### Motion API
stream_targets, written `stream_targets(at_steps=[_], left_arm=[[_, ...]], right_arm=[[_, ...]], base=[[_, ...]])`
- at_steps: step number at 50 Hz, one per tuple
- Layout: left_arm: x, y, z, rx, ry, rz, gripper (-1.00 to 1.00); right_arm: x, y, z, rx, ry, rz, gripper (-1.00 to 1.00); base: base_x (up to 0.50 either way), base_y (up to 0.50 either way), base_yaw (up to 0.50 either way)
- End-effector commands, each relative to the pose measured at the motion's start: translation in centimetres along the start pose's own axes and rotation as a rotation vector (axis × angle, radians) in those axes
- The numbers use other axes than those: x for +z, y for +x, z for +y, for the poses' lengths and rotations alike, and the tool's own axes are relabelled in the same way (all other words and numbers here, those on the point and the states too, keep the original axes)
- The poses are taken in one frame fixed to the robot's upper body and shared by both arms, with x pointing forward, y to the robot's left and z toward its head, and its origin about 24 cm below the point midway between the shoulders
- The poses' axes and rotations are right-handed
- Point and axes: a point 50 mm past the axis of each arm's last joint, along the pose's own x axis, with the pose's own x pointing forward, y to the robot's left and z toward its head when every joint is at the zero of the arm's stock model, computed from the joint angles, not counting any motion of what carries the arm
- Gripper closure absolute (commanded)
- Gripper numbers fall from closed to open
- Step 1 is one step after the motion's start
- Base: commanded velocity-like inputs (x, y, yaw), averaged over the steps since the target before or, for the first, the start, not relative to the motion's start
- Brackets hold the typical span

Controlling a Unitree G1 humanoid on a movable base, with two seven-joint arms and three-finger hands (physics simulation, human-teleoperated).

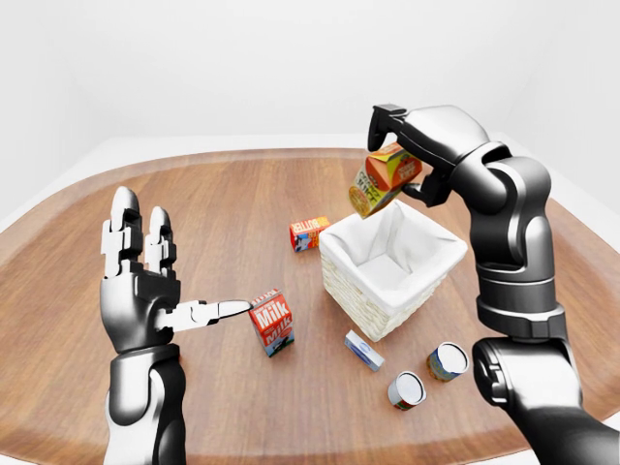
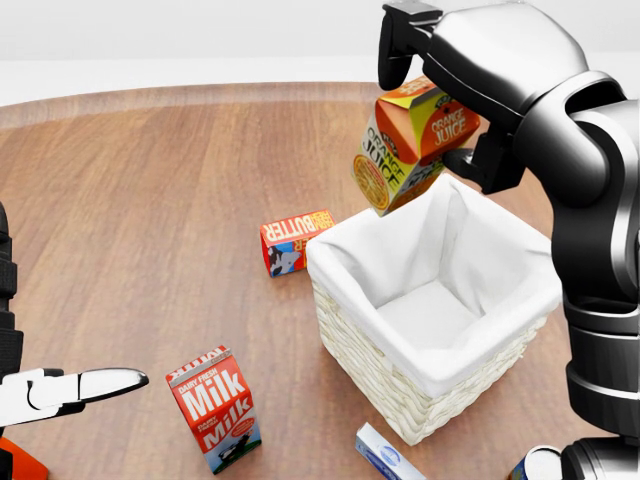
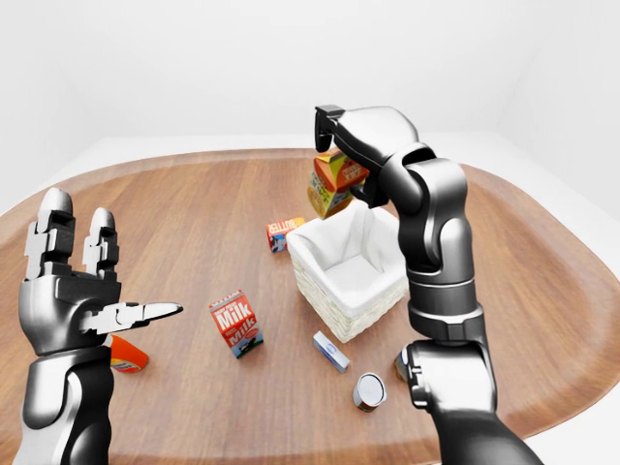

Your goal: Pick up the orange juice, and put it in the basket.

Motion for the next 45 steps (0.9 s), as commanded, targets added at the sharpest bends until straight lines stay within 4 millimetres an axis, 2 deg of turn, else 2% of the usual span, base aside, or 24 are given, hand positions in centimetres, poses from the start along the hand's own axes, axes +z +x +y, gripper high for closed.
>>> stream_targets(at_steps=[1, 9, 34, 45], left_arm=[[0.0, 0.0, 0.0, 0.000, 0.000, 0.000, -1.00], [0.0, 0.0, 0.0, 0.000, 0.000, 0.000, -1.00], [0.4, -0.1, -0.1, 0.002, -0.002, -0.017, -1.00], [0.2, 0.0, -0.1, 0.001, -0.001, -0.008, -1.00]], right_arm=[[-1.0, -0.5, 1.0, 0.029, -0.009, 0.040, 1.00], [-2.1, -0.8, 2.1, 0.070, -0.014, 0.087, 1.00], [-3.6, 0.0, 6.2, 0.242, -0.002, 0.166, 1.00], [-4.2, 0.3, 7.3, 0.234, -0.011, 0.195, 1.00]], base=[[0.00, 0.00, 0.00], [0.00, 0.00, 0.00], [0.00, 0.00, 0.00], [0.00, 0.00, 0.00]])
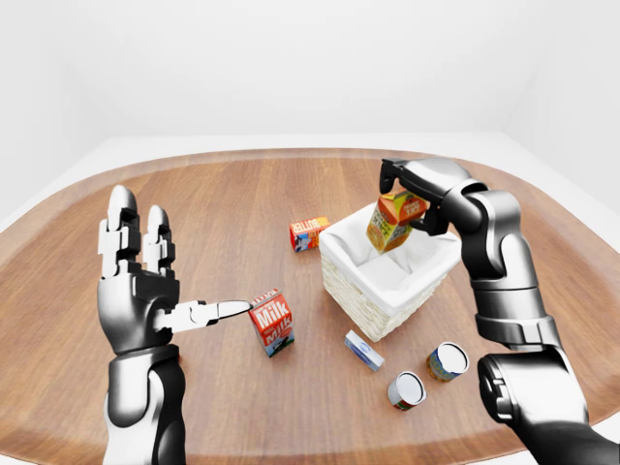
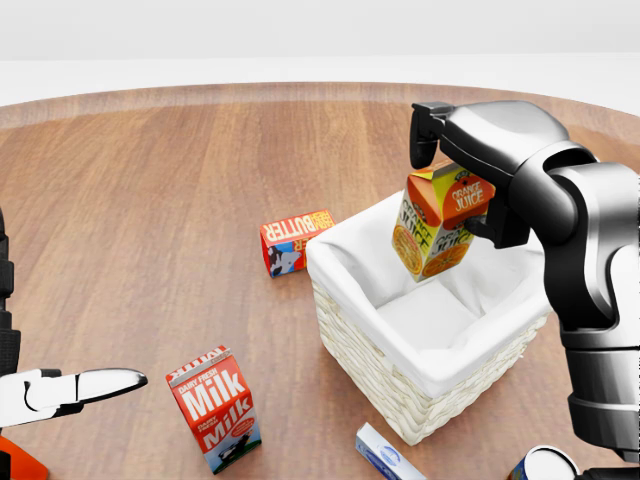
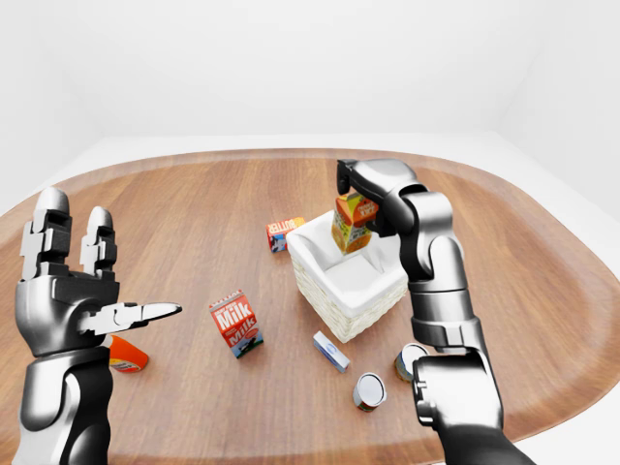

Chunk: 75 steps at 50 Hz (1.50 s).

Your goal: Pick up the orange juice, and put it in the basket.

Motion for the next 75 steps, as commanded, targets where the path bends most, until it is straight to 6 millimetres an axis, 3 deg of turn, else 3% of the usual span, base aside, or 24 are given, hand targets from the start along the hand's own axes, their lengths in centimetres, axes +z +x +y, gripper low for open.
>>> stream_targets(at_steps=[1, 20, 31, 66, 75], left_arm=[[-0.1, 0.0, 0.0, 0.000, 0.000, 0.005, -1.00], [-0.1, 0.0, 0.0, 0.000, 0.000, 0.003, -1.00], [0.0, 0.0, 0.0, 0.001, -0.001, 0.001, -1.00], [0.0, 0.0, 0.0, 0.001, -0.001, 0.000, -1.00], [0.0, -0.1, 0.0, 0.001, -0.001, 0.002, -1.00]], right_arm=[[-0.7, 0.6, 0.9, -0.015, -0.019, 0.048, 1.00], [-1.1, 1.0, 1.0, -0.064, -0.033, 0.071, 1.00], [-1.1, 1.6, 2.9, -0.049, -0.017, 0.077, 1.00], [-1.4, 2.1, 4.0, -0.029, -0.002, 0.087, 1.00], [-1.6, 2.1, 5.1, -0.016, -0.004, 0.097, 1.00]], base=[[0.00, 0.00, 0.00], [0.00, 0.00, 0.00], [0.00, 0.00, 0.00], [0.00, 0.00, 0.00], [0.00, 0.00, 0.00]])
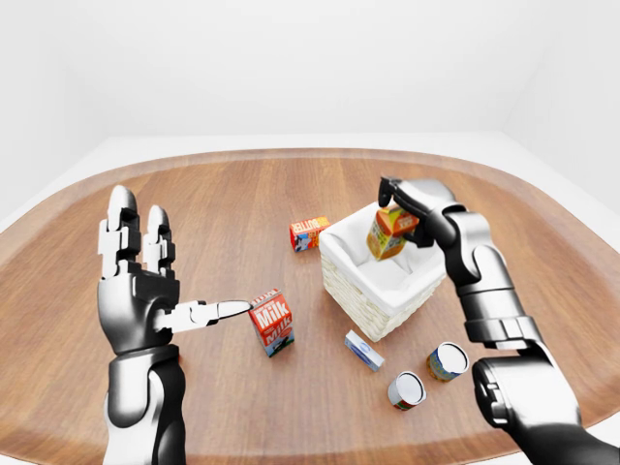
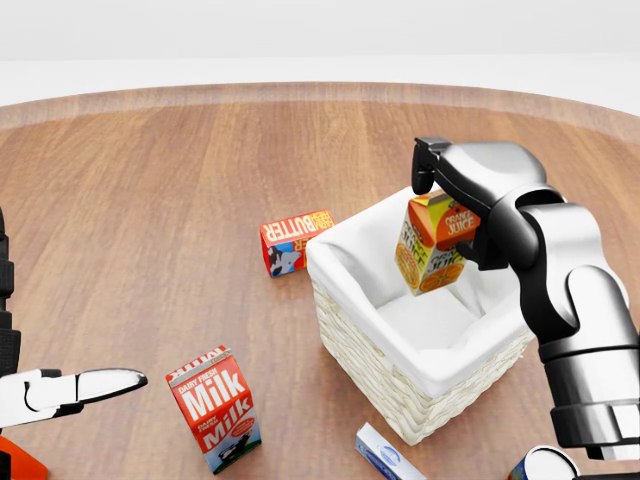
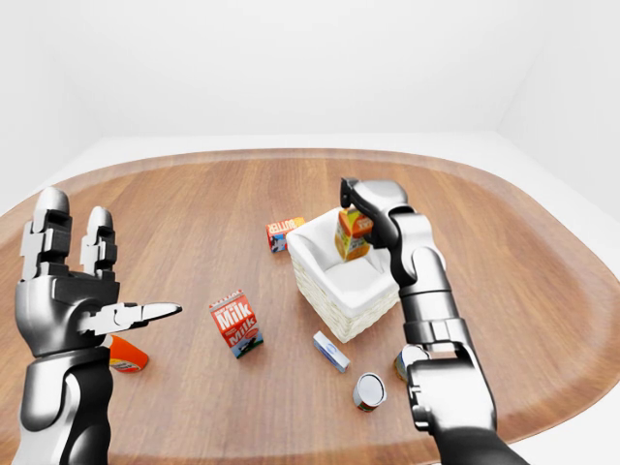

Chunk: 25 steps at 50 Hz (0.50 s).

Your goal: Pick up the orange juice, and put it in the basket.

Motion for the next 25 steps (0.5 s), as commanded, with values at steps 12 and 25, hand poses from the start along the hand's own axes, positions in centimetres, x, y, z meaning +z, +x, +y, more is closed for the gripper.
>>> stream_targets(at_steps=[12, 25], left_arm=[[0.0, 0.0, 0.0, 0.001, -0.001, -0.002, -1.00], [0.1, 0.0, 0.0, 0.000, -0.001, -0.004, -1.00]], right_arm=[[-0.5, 0.5, 1.4, -0.018, -0.015, 0.030, 1.00], [-0.3, 0.7, 1.9, -0.014, -0.011, 0.030, 1.00]], base=[[0.00, 0.00, 0.00], [0.00, 0.00, 0.00]])
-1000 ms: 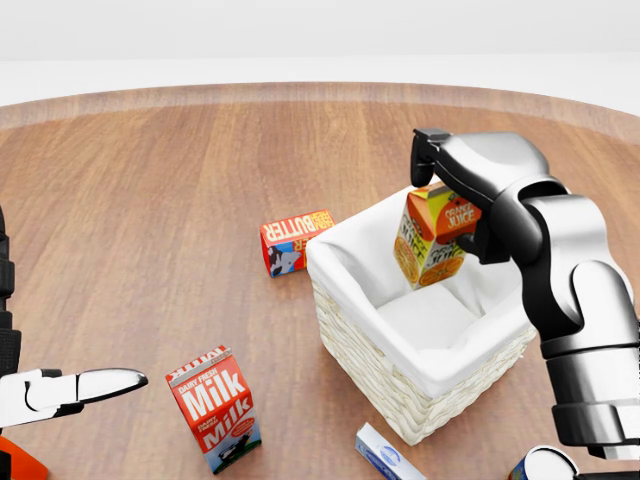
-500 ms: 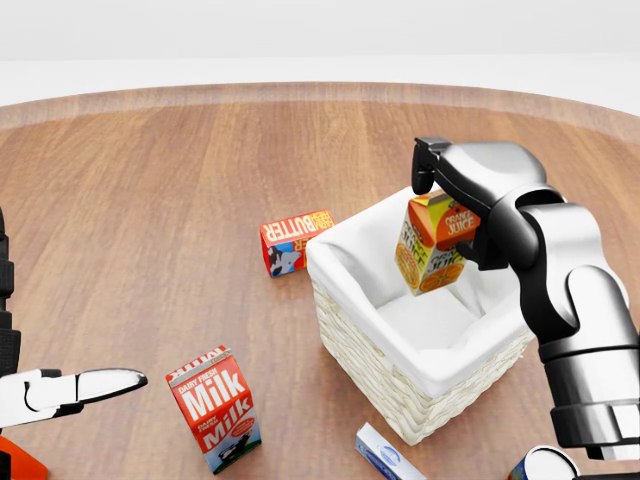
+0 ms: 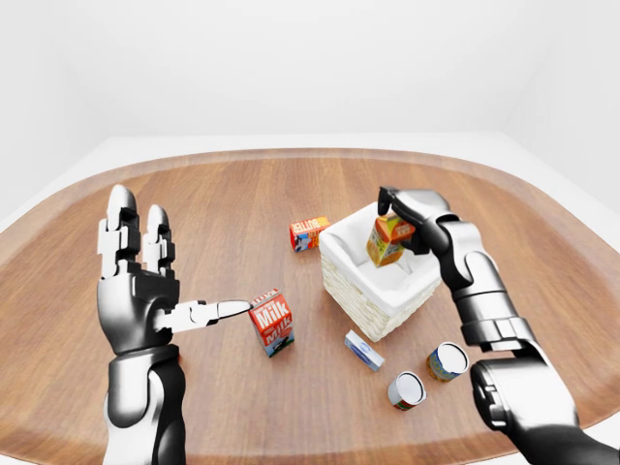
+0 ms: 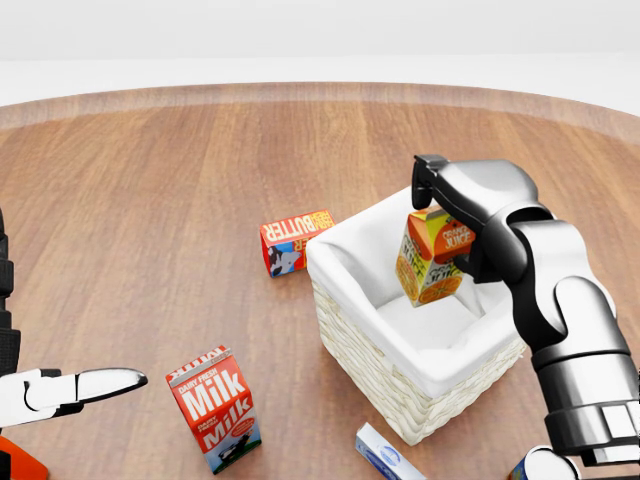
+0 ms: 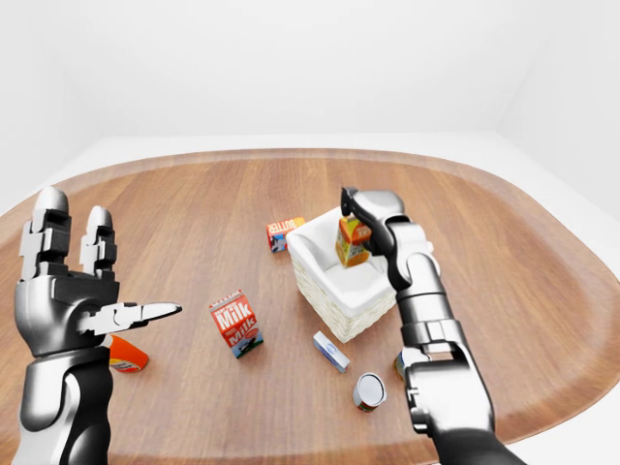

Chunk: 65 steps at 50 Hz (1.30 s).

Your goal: Pick up the orange juice, and put it in the basket.

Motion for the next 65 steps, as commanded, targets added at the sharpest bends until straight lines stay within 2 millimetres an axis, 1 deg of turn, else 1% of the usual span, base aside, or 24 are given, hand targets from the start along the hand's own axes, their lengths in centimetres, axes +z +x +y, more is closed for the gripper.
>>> stream_targets(at_steps=[1, 35, 39, 48, 65], left_arm=[[0.0, 0.0, 0.0, 0.000, 0.000, 0.000, -1.00], [-0.2, 0.0, 0.0, 0.000, 0.001, 0.006, -1.00], [-0.2, 0.0, 0.0, 0.000, 0.001, 0.007, -1.00], [-0.1, 0.0, 0.0, 0.000, 0.000, 0.002, -1.00], [0.0, 0.0, 0.0, 0.002, -0.001, -0.002, -1.00]], right_arm=[[0.0, 0.2, -0.1, -0.039, -0.016, 0.009, 1.00], [0.4, 1.4, 2.1, -0.022, -0.019, 0.020, 1.00], [0.7, 1.3, 2.7, -0.017, -0.018, 0.011, 1.00], [1.4, 0.9, 3.1, -0.013, -0.014, -0.010, 1.00], [2.1, 0.9, 3.8, -0.026, -0.044, -0.023, 1.00]], base=[[0.00, 0.00, 0.00], [0.00, 0.00, 0.00], [0.00, 0.00, 0.00], [0.00, 0.00, 0.00], [0.00, 0.00, 0.00]])
